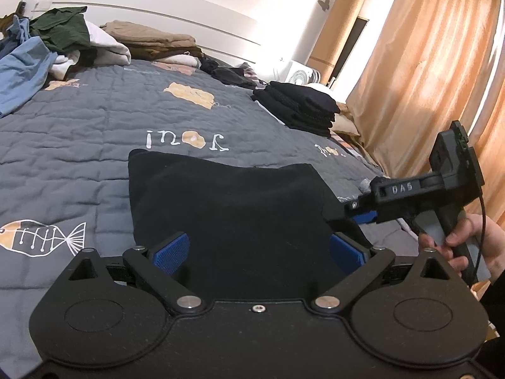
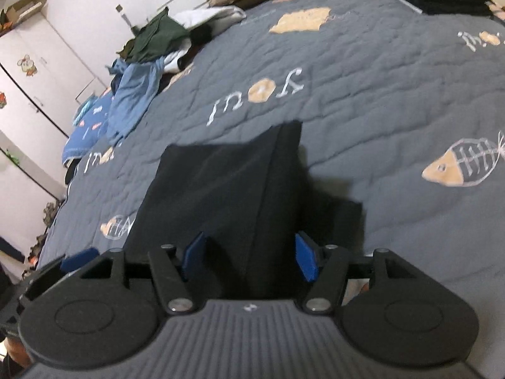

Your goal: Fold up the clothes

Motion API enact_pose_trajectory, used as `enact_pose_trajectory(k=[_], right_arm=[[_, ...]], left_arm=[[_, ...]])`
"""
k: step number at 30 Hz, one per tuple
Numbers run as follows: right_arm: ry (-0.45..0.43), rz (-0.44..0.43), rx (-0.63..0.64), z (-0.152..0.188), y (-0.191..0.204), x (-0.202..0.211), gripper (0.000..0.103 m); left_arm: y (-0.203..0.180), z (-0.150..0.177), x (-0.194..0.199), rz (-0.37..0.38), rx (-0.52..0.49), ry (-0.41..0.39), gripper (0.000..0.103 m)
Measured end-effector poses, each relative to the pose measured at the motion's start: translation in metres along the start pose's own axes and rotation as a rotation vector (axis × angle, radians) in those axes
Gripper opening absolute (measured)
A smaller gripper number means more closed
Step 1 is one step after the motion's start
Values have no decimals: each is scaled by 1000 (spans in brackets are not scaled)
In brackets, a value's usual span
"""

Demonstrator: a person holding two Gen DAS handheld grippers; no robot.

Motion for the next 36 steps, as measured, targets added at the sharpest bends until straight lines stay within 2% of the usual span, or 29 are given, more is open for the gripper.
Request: enact_pose_trajectory(k=[2,4,5,6,7,9,12,15,17,20,25,28,31,33,36], right_arm=[[15,2,18,7,4,-3,61],[13,17,56,13,8,-4,54],[4,27,67,14,8,-2,43],[-8,33,69,13,7,2,27],[-31,32,65,11,6,9,20],[-103,13,50,5,3,26,15],[-216,24,78,-1,7,43,15],[-249,104,158,3,11,29,15],[-162,153,178,8,8,6,18],[-36,158,119,10,-1,-4,20],[-48,124,62,4,-1,31,30],[-70,69,64,12,6,47,36],[-48,81,158,29,19,42,38],[0,124,220,38,22,31,38],[56,160,225,47,9,18,39]], left_arm=[[-1,1,-1,1,-5,4,96],[-1,1,-2,1,-7,7,96],[-1,1,-2,2,-9,7,96],[-1,1,-2,2,-10,7,96],[-1,0,-2,2,-11,6,96],[-2,0,-1,4,-7,1,96],[-2,0,0,6,-4,-3,97],[-3,2,0,7,-7,-2,97],[-4,2,0,9,-11,-1,97],[-6,2,1,12,-19,-2,97],[-3,1,1,12,-9,-5,97],[-5,2,0,11,-14,-3,97],[-6,2,0,15,-18,-2,97],[-7,3,0,15,-23,0,97],[-8,4,0,15,-26,3,97]])
Point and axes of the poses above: each gripper's, at about its wrist camera, not at the fingertips, and x roughly against the way its jaws point, y to its left, z to its underside, the point moved 4 cm from there along -x, roughly the way its jaws point, and after that the axes turned 6 degrees about x, right-handed, at the moved point
